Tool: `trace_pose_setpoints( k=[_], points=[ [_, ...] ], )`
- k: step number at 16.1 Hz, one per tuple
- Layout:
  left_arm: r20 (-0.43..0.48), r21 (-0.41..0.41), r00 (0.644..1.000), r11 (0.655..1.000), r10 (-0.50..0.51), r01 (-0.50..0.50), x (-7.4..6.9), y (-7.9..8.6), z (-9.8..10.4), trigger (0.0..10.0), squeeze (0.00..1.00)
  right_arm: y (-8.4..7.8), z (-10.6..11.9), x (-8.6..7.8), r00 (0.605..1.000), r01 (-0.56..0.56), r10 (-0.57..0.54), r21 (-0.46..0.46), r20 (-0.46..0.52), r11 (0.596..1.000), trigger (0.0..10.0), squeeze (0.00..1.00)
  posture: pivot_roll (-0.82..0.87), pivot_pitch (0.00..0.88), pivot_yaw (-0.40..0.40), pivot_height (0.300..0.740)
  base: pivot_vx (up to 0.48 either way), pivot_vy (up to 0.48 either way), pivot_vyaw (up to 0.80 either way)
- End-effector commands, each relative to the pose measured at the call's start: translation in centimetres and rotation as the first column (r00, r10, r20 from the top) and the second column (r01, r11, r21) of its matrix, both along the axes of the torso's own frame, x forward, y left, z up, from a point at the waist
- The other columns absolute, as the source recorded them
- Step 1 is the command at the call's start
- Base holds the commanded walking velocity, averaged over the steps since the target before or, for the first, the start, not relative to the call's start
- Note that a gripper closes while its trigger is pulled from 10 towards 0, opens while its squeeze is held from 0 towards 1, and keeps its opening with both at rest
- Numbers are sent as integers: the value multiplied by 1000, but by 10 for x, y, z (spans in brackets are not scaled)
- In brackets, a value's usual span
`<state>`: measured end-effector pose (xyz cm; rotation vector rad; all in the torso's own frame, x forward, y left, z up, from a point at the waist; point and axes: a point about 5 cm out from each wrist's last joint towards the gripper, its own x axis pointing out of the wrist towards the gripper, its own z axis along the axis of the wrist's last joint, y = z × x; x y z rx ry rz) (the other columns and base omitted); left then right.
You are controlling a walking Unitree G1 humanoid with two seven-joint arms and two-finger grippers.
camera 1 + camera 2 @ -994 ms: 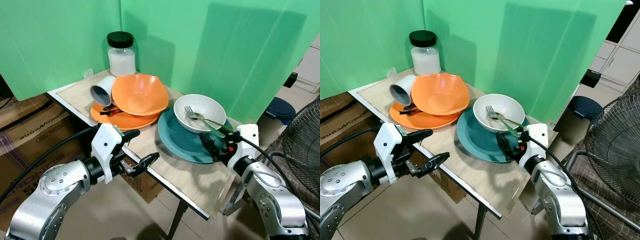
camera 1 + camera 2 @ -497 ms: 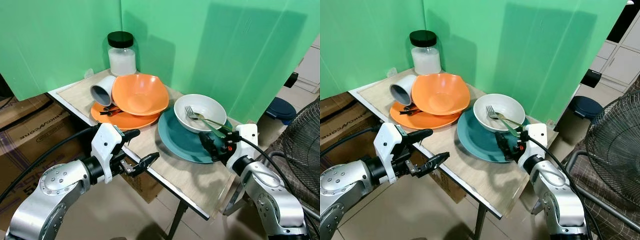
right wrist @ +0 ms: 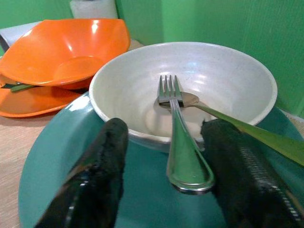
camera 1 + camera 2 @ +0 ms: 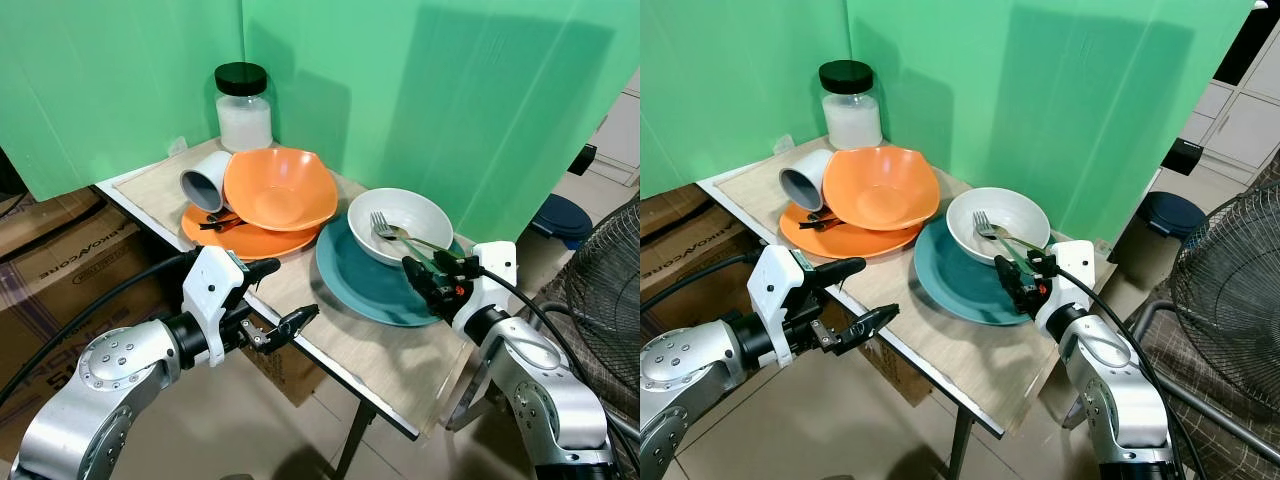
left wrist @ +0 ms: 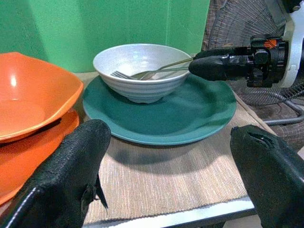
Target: Setting the table
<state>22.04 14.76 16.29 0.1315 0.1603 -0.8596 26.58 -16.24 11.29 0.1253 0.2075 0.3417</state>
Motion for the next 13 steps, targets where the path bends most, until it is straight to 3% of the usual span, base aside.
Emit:
trace_pose_setpoints(
  k=[1,7,10,11,13],
  points=[
    [17,8,1000,1000,-3,3,2,1,3,10000,0,-4,-2,1,1000,10,-10,-3,-11,1000,3569,0,124,0,-58,740,0,0,0],
    [19,8,1000,1000,-3,3,3,0,3,10000,0,-2,-3,2,1000,7,-7,-8,-16,1000,3059,0,126,0,-57,740,0,0,0],
    [22,7,1000,1000,-2,2,4,0,4,10000,0,-1,-2,4,1000,9,-9,-3,-9,1000,1412,0,128,0,-56,740,0,0,0],
    [22,8,1000,1000,-1,1,4,0,4,10000,0,-1,-1,5,1000,12,-12,-2,-7,1000,275,0,128,0,-55,740,0,0,0],
    [23,9,1000,1000,-1,0,5,1,5,10000,0,-2,0,6,1000,18,-18,1,-2,1000,0,0,128,0,-51,740,0,0,0]
  ],
)
